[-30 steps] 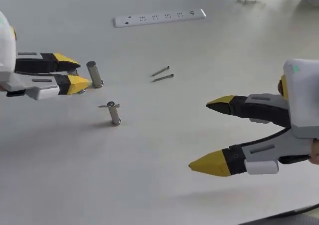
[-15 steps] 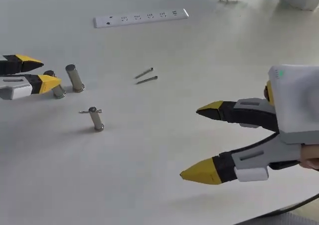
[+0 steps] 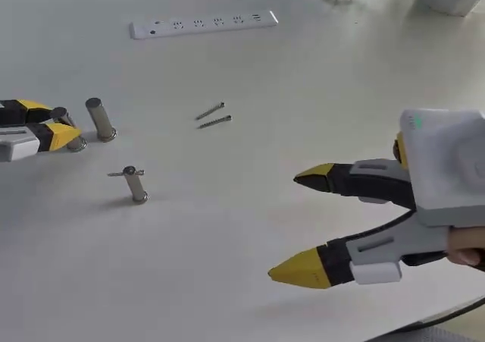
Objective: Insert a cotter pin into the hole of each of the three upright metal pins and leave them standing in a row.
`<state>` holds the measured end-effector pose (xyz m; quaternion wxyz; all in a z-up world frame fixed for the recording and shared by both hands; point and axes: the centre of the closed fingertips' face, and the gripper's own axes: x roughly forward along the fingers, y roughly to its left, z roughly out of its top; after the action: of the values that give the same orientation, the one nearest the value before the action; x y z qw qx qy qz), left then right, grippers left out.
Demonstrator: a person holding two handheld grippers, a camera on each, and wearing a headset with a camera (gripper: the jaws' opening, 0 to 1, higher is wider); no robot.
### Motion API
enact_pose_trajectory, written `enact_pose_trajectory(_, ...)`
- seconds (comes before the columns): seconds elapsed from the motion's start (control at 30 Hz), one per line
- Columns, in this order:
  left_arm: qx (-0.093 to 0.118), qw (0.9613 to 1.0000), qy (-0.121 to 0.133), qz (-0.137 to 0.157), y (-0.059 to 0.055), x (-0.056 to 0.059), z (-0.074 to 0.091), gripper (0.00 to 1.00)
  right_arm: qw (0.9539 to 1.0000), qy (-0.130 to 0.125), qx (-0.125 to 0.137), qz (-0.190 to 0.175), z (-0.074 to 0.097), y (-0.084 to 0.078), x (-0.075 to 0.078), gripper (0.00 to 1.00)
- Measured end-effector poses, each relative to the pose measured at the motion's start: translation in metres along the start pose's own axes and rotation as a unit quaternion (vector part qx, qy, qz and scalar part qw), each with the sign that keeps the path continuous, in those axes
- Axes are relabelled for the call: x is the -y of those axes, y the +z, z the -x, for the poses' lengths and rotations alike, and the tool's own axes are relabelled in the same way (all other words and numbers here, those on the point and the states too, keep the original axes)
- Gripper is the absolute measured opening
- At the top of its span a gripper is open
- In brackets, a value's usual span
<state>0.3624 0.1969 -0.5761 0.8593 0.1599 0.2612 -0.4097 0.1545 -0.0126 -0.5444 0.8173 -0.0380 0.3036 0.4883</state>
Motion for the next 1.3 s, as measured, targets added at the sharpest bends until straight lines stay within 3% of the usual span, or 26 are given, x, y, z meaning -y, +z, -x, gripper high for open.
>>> enact_pose_trajectory(0.2, 0.0, 1.0, -0.004, 0.005, 0.001, 0.005, 0.0, 0.13, 1.0, 0.0, 0.004, -0.008, 0.0, 0.001, 0.001, 0.76)
enact_pose_trajectory(0.77, 0.004, 0.9996, 0.006, 0.028, 0.0, 0.013, 0.005, 0.1, 0.9999, 0.002, 0.002, -0.013, -0.002, -0.002, -0.004, 0.74)
enact_pose_trajectory(1.1, -0.003, 0.9999, 0.002, 0.011, 0.002, 0.022, 0.011, 0.1, 0.9999, 0.002, 0.004, -0.012, -0.002, -0.002, -0.005, 0.74)
enact_pose_trajectory(1.17, 0.012, 0.9994, 0.012, 0.03, 0.007, 0.018, 0.015, 0.1, 0.9999, 0.003, 0.005, -0.012, -0.001, -0.001, -0.005, 0.74)
enact_pose_trajectory(1.3, 0.025, 0.9989, 0.024, 0.033, 0.017, 0.015, 0.026, 0.1, 0.9998, 0.006, 0.012, -0.013, -0.002, 0.0, -0.007, 0.74)
